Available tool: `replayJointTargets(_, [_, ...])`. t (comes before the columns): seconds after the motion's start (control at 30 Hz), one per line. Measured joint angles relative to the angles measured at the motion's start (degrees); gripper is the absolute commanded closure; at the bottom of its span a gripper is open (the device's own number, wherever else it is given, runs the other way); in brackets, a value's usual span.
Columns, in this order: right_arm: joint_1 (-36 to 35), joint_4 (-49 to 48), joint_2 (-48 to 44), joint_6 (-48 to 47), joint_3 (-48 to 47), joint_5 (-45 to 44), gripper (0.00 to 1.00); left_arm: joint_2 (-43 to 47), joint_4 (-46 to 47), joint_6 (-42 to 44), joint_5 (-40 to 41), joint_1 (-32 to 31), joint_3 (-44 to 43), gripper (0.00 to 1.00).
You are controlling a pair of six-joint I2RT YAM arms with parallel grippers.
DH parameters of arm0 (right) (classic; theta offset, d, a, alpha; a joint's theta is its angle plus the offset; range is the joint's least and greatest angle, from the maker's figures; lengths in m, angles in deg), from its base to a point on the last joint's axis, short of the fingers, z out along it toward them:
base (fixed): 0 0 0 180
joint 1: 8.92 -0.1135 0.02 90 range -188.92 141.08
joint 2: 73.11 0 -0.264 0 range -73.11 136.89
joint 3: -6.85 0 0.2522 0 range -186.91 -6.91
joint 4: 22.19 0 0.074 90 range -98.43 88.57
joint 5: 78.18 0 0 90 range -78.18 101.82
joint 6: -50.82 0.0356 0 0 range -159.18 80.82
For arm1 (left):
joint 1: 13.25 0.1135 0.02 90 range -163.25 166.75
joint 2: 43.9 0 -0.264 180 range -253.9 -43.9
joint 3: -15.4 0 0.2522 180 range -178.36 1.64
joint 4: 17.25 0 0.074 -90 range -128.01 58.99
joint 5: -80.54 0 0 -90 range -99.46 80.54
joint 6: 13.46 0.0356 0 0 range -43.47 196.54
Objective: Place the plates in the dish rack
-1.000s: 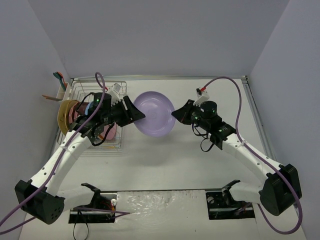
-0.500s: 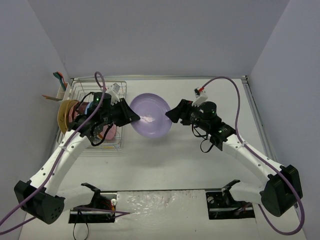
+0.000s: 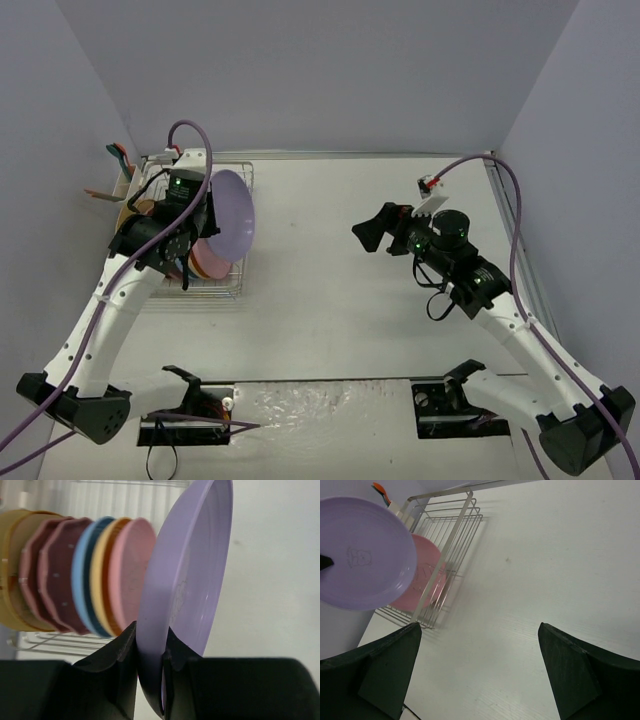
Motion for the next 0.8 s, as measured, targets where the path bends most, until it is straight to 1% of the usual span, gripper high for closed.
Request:
replayJointTargets(0.1, [1.49, 1.37, -1.74, -0.44, 0.01, -0.10, 0.00, -2.20, -1.04, 4.10, 6.91, 0.09, -0.49, 1.00])
replayJointTargets(0.3, [3.16, 3.23, -2.80, -0.54, 0.73, -0.07, 0.00, -8.26, -1.96, 8.81, 15.03, 0.13, -0.58, 1.00])
replayJointTargets(0.47, [4.12, 4.80, -4.09, -0.53, 1.73, -0.04, 0.00, -12.32, -0.52, 9.77, 16.60, -0.08, -0.34, 1.00])
replayJointTargets(0.73, [4.77, 5.62, -6.10, -0.45, 2.23, -0.02, 0.00, -15.24, 3.41, 9.81, 15.91, -0.08, 2.42, 1.00])
replayJointTargets(0.77, [4.84, 5.72, -6.31, -0.45, 2.37, -0.02, 0.00, -15.73, 4.01, 9.75, 15.51, -0.08, 2.72, 1.00])
replayJointTargets(0.8, [4.99, 5.87, -6.51, -0.45, 2.51, -0.02, 0.00, -16.15, 4.56, 9.71, 15.16, -0.08, 3.16, 0.97])
